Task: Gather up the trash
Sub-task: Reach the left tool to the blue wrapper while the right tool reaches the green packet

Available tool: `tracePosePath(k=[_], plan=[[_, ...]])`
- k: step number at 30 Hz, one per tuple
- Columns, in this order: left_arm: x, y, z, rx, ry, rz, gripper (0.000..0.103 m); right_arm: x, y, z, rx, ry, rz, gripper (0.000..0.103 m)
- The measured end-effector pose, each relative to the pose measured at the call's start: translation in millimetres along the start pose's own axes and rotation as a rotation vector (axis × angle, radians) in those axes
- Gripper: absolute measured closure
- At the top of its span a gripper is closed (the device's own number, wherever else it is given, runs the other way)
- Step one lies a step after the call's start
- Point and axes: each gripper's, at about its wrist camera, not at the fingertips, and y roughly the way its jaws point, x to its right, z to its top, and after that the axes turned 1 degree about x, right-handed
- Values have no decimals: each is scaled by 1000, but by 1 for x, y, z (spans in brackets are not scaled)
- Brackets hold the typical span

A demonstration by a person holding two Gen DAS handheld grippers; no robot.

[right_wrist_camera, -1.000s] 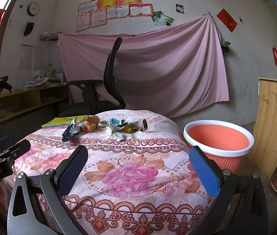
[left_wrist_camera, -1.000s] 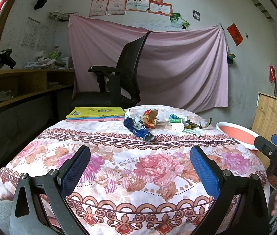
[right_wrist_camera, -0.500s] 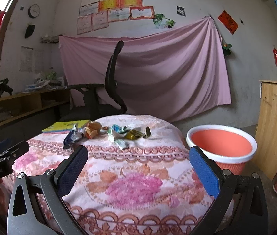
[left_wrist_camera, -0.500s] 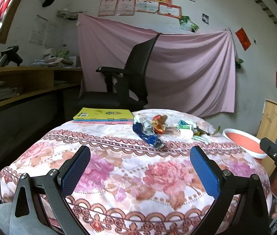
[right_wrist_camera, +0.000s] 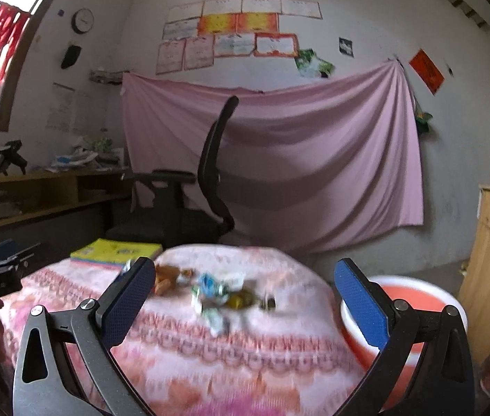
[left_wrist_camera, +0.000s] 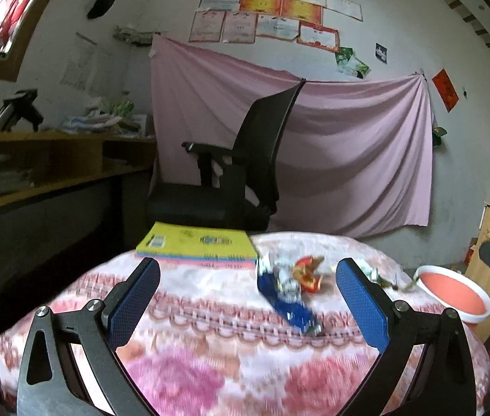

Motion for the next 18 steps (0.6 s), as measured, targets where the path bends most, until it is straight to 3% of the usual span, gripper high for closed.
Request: tracePosePath(k=[8, 12, 18], plan=[[1, 34, 17, 56, 8, 10, 4, 1, 57, 19, 18, -41, 44, 0], [-4, 48, 15, 7, -29, -8, 4, -3, 79, 14, -14, -68, 68, 0], [-3, 69, 9, -125, -70, -56, 4, -6, 100, 8, -90, -96, 115, 0]])
